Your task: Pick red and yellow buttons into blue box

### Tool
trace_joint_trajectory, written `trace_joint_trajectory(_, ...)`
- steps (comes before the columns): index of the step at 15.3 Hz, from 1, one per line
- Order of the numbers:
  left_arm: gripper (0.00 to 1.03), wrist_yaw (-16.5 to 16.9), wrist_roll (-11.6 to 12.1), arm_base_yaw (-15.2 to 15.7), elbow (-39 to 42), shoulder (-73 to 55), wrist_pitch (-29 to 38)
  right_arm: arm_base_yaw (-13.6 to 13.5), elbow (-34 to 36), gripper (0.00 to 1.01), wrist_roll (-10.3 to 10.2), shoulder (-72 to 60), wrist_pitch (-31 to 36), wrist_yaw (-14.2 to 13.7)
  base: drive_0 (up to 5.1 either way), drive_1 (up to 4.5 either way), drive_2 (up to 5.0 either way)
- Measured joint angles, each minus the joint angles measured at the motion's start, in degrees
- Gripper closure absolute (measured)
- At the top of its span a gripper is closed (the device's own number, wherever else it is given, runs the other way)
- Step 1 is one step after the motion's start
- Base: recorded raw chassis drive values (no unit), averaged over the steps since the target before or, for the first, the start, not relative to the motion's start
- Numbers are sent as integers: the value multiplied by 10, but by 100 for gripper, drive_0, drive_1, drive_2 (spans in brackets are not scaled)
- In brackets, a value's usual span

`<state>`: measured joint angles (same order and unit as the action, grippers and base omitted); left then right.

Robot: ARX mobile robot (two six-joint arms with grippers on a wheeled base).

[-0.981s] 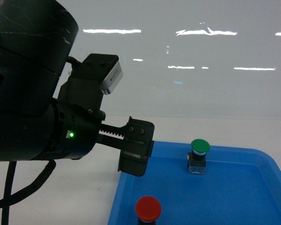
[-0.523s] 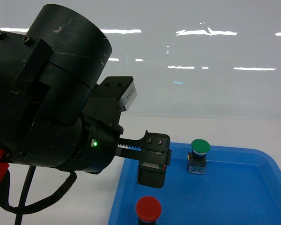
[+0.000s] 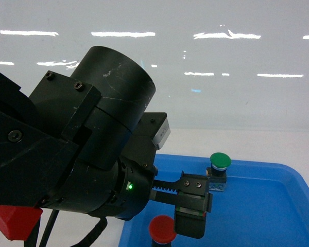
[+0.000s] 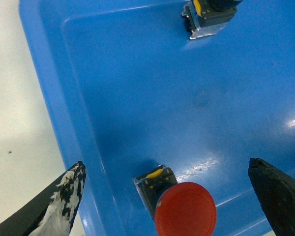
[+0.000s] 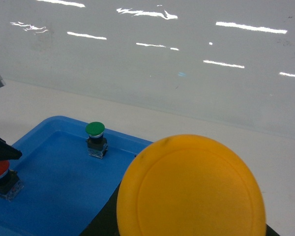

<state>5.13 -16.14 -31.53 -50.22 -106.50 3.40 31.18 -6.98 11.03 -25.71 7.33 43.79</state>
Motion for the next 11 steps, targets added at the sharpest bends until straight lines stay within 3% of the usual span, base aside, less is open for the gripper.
trace_joint_trajectory(11,5,-4,-1,-11,-2,-33,8,0,0,75,0,0,0,0,0,0,0)
